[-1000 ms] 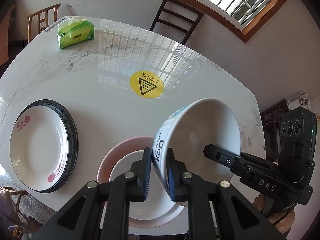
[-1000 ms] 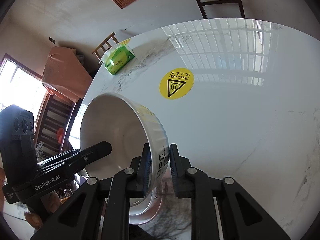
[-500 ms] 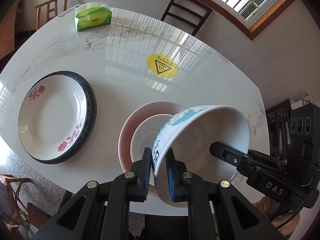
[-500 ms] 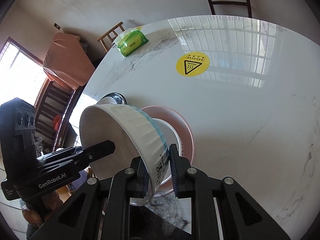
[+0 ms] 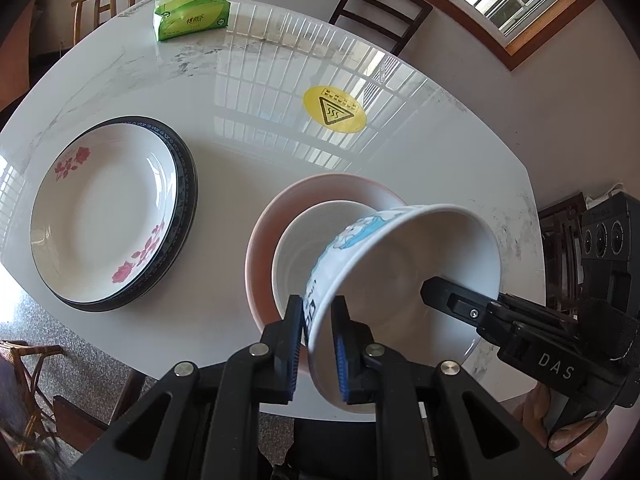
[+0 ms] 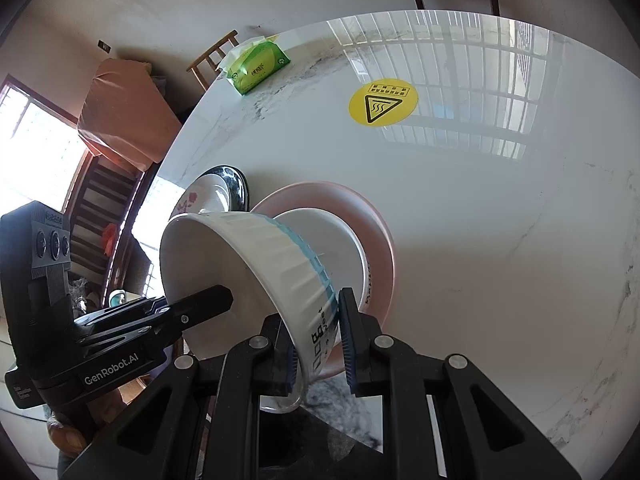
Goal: Organize plates and bowls
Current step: 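Lift the blue-band bowl with both grippers and carry it over the pink bowl, then lower the blue-band bowl into the Rabbit-print bowl and open both grippers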
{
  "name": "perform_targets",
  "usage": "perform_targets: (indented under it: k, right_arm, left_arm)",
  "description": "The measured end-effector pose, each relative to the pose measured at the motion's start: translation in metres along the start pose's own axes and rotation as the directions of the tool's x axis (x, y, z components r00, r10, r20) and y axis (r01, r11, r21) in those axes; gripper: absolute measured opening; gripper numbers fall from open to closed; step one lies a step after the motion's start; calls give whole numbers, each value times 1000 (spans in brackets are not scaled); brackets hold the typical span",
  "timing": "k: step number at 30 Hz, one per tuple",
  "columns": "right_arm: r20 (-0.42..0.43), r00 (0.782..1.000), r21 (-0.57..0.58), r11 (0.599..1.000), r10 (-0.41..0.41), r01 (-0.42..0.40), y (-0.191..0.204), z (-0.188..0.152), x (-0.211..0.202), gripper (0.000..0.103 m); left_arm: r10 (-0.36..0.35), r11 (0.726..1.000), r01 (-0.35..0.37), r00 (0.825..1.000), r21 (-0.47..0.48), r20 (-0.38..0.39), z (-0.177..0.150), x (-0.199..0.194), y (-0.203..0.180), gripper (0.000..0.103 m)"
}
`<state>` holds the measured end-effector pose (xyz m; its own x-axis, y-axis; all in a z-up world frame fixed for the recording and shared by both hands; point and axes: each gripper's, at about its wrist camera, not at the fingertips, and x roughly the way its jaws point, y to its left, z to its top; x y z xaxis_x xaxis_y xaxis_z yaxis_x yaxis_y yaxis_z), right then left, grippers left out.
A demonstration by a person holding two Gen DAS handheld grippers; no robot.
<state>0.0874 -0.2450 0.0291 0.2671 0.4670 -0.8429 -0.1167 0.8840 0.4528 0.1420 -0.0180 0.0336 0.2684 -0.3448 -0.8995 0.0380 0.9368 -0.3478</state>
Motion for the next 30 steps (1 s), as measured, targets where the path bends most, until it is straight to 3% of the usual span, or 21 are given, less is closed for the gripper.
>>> perform_targets:
  k: [10,13,15,16,18,21,25,30]
  right_arm:
    - [-48,999,41,999,5,-4,-8,5,20,18]
    - [-46,999,34,999,-8,10,-8,6,22,17]
    - [-40,999,24,999,-22,23,-7,7,24,18]
    - [-36,999,18,999,-33,34,-7,7,24,18]
    - [-18,998,5,999,-52,52,-6,6,24,21]
    - [3,999,-17,999,-44,44,-3,5,23,29]
    - [55,998,-23,999,-38,39,-5,5,17,30]
    - [197,978,-73,993,-74,90,-4,0,2,30]
  left_arm:
    - [1,1000,-1,1000,1,-19,3,10,3,15]
    - [35,999,-35,999,31,2,1,10,-4,15]
    - [48,997,-49,999,56,15,0,9,-8,19]
    - [56,996,-58,998,70,26,0,8,-10,26]
    - [82,992,-88,995,93,61,-1,4,-12,35]
    - [90,990,-100,990,94,106,-2,-2,-11,35]
    - [81,991,-93,988,92,130,-4,-9,-6,35]
    - [84,992,-98,984,85,157,-10,-13,1,37]
